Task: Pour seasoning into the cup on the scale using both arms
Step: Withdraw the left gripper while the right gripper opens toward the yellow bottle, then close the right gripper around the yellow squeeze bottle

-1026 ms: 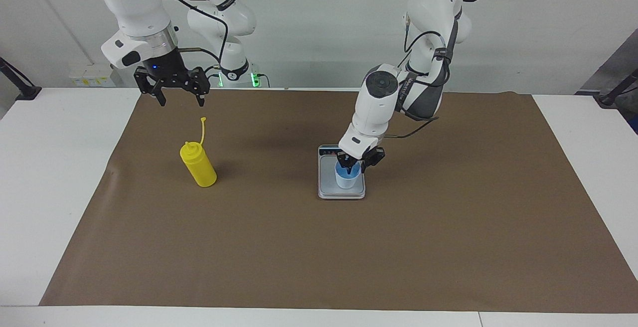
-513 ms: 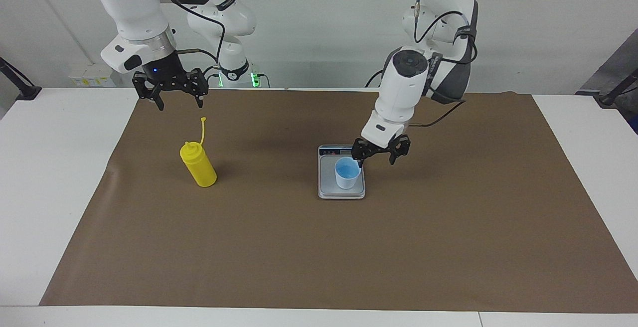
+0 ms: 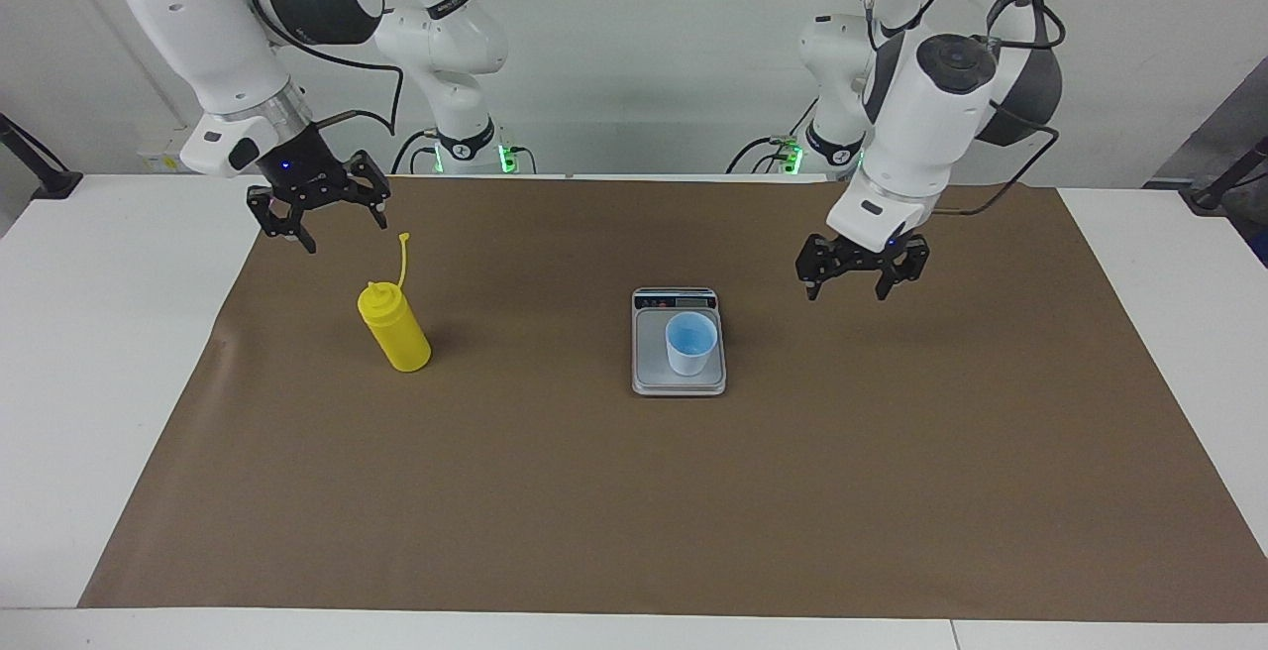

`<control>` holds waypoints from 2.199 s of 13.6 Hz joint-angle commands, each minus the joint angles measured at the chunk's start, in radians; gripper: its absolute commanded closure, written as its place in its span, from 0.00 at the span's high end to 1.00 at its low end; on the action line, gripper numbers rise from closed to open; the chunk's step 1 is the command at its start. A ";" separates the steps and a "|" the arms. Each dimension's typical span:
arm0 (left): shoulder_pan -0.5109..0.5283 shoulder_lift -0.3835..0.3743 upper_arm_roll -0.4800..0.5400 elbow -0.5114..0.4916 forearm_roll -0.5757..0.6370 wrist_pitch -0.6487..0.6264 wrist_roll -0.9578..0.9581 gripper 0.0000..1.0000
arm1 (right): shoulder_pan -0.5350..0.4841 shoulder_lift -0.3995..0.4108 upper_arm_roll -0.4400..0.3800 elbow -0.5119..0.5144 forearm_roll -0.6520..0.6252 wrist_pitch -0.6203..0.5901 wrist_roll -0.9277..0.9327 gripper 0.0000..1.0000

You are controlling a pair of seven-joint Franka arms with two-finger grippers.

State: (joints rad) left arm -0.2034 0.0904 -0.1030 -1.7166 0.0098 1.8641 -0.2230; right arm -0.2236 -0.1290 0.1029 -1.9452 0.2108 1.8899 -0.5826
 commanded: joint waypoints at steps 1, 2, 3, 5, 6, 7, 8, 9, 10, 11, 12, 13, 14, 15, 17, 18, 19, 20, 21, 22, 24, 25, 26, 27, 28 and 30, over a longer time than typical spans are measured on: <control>0.070 -0.057 -0.011 -0.032 0.009 -0.049 0.124 1.00 | -0.054 -0.060 0.004 -0.135 0.082 0.098 -0.184 1.00; 0.097 -0.066 -0.011 -0.032 0.007 -0.063 0.166 1.00 | -0.066 -0.060 0.004 -0.159 0.117 0.135 -0.262 1.00; 0.116 -0.075 -0.011 -0.032 0.007 -0.075 0.204 1.00 | -0.083 -0.058 0.004 -0.187 0.165 0.170 -0.345 1.00; 0.154 -0.093 -0.009 -0.032 0.006 -0.101 0.278 1.00 | -0.115 -0.051 0.004 -0.239 0.273 0.219 -0.506 1.00; 0.171 -0.101 -0.008 -0.031 0.004 -0.120 0.307 1.00 | -0.132 -0.041 0.004 -0.254 0.315 0.233 -0.576 1.00; 0.180 -0.110 -0.007 -0.029 0.004 -0.138 0.323 1.00 | -0.146 -0.029 0.004 -0.267 0.358 0.239 -0.642 1.00; 0.182 -0.118 -0.006 -0.026 0.004 -0.155 0.324 1.00 | -0.167 -0.008 0.004 -0.270 0.401 0.239 -0.708 1.00; 0.183 -0.127 -0.003 -0.021 0.004 -0.173 0.324 1.00 | -0.186 0.020 0.004 -0.276 0.441 0.239 -0.785 1.00; 0.188 -0.133 -0.001 -0.018 0.004 -0.190 0.324 1.00 | -0.201 0.047 0.004 -0.277 0.482 0.239 -0.862 1.00; 0.199 -0.144 -0.003 -0.018 0.004 -0.200 0.326 1.00 | -0.213 0.063 0.004 -0.288 0.514 0.248 -0.937 1.00; 0.200 -0.150 -0.001 -0.018 0.003 -0.204 0.326 1.00 | -0.215 0.063 0.004 -0.308 0.528 0.271 -0.968 1.00; 0.202 -0.153 0.002 -0.011 0.002 -0.223 0.324 1.00 | -0.214 0.063 0.004 -0.323 0.551 0.274 -0.982 1.00; 0.219 -0.155 0.002 0.008 0.002 -0.246 0.324 1.00 | -0.214 0.066 0.004 -0.348 0.597 0.282 -1.022 1.00; 0.225 -0.155 0.002 0.030 -0.001 -0.272 0.324 1.00 | -0.215 0.084 0.004 -0.363 0.664 0.296 -1.101 1.00; 0.226 -0.156 0.003 0.045 -0.004 -0.295 0.324 1.00 | -0.215 0.129 0.004 -0.365 0.738 0.299 -1.236 1.00; 0.226 -0.158 0.005 0.045 -0.002 -0.293 0.324 1.00 | -0.217 0.146 0.004 -0.365 0.758 0.298 -1.258 1.00; 0.226 -0.159 0.003 0.043 -0.004 -0.289 0.324 1.00 | -0.217 0.153 0.004 -0.366 0.777 0.296 -1.284 1.00; 0.226 -0.165 0.003 0.034 -0.005 -0.286 0.323 1.00 | -0.215 0.158 0.004 -0.371 0.801 0.297 -1.299 1.00; 0.225 -0.169 0.003 0.029 -0.011 -0.284 0.321 1.00 | -0.215 0.160 0.004 -0.379 0.832 0.299 -1.312 1.00; 0.225 -0.170 0.003 0.022 -0.016 -0.281 0.323 1.00 | -0.211 0.170 0.004 -0.382 0.864 0.301 -1.338 1.00; 0.225 -0.176 0.003 0.015 -0.016 -0.275 0.323 1.00 | -0.209 0.209 0.004 -0.380 0.956 0.299 -1.419 1.00; 0.219 -0.176 0.002 0.015 -0.017 -0.278 0.323 1.00 | -0.206 0.219 0.004 -0.380 0.978 0.299 -1.441 1.00; 0.219 -0.173 0.003 0.023 -0.017 -0.284 0.326 1.00 | -0.201 0.224 0.004 -0.379 0.996 0.299 -1.444 1.00; 0.211 -0.170 0.014 0.031 -0.019 -0.289 0.324 1.00 | -0.198 0.242 0.006 -0.379 1.033 0.293 -1.450 1.00; 0.202 -0.170 0.040 0.040 -0.019 -0.296 0.329 1.00 | -0.197 0.268 0.006 -0.377 1.065 0.284 -1.485 1.00; 0.188 -0.179 0.058 0.040 -0.017 -0.310 0.352 1.00 | -0.194 0.298 0.006 -0.374 1.134 0.279 -1.557 1.00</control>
State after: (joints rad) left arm 0.0050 -0.0679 -0.0742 -1.6803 0.0036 1.5885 0.0982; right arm -0.4173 0.1372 0.1064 -2.3211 1.2805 2.1754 -2.0734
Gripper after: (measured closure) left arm 0.000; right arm 0.000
